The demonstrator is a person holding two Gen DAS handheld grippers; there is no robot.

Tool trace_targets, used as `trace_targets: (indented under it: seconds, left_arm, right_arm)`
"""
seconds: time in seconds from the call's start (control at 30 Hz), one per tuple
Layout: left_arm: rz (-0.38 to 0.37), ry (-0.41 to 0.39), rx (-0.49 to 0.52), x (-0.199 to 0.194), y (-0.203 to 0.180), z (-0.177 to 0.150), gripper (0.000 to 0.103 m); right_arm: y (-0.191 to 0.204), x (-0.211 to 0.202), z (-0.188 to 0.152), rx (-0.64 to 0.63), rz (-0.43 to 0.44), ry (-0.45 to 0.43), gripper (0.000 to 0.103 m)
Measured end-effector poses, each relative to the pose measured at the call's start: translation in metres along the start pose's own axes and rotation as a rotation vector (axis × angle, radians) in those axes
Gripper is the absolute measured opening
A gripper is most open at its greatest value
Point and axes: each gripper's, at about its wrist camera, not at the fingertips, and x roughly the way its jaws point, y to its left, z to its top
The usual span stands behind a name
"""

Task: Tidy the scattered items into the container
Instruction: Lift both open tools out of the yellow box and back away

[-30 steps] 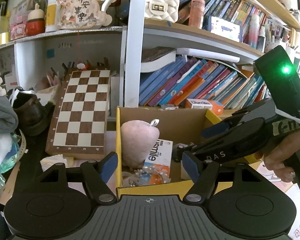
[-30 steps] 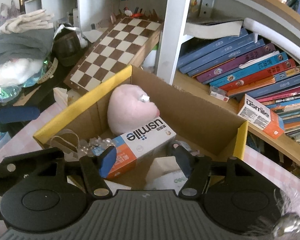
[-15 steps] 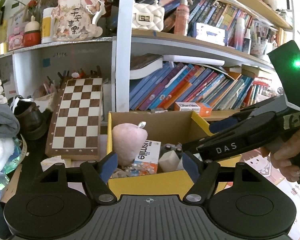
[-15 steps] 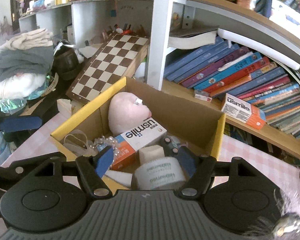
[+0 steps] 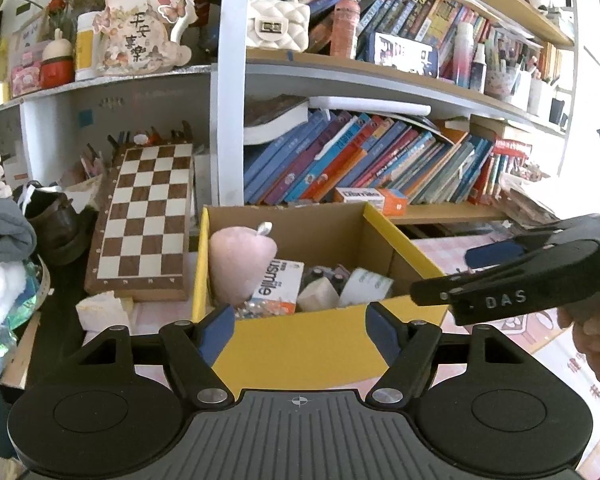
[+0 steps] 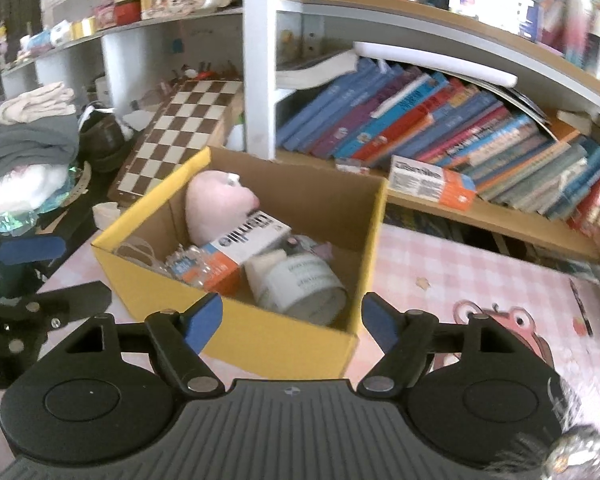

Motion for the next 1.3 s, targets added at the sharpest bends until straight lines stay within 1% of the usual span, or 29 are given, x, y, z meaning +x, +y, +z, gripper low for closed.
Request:
trace_targets:
  seconds: [0.07,0.1,0.13,0.2,0.4,0.57,0.83,0.9,1.1,1.3]
  left_arm:
    - [0.0,0.009,0.003,-0.001,-0.004,-0.003,0.076]
    - [0.001,0.013,0.006,-0.001,-0.006,-0.004,0.08]
    - [0.002,0.014,0.008,-0.001,-0.008,-0.005,0.081]
    - [0.002,0.018,0.017,-0.003,-0.012,-0.007,0.081]
    - [0.002,0.032,0.041,-0.007,-0.023,-0.014,0.082]
    - [0.012,0.044,0.039,-0.01,-0.028,-0.019,0.084]
    - [0.052,0.068,0.009,-0.006,-0.035,-0.031,0.088]
    - [0.062,0.077,0.02,-0.004,-0.039,-0.034,0.089]
    - [0.067,0.104,0.033,-0.001,-0.046,-0.04,0.091]
    - [0.067,0.123,0.05,0.0,-0.053,-0.045,0.093]
  right_arm:
    - [-0.003,-0.005,-0.008,0.019,-0.017,-0.002,0.079]
    - [-0.005,-0.008,-0.012,0.029,-0.025,-0.003,0.08]
    - [-0.006,-0.01,-0.016,0.038,-0.032,-0.004,0.08]
    - [-0.009,-0.015,-0.024,0.052,-0.046,-0.004,0.083]
    - [-0.017,-0.025,-0.045,0.089,-0.079,0.006,0.084]
    - [-0.023,-0.034,-0.061,0.127,-0.114,0.007,0.087]
    - [-0.025,-0.043,-0.08,0.151,-0.185,0.001,0.095]
    - [-0.026,-0.044,-0.085,0.154,-0.204,0.003,0.1]
    - [-0.029,-0.044,-0.094,0.186,-0.22,0.022,0.1]
    - [-0.026,-0.045,-0.098,0.175,-0.235,0.026,0.101]
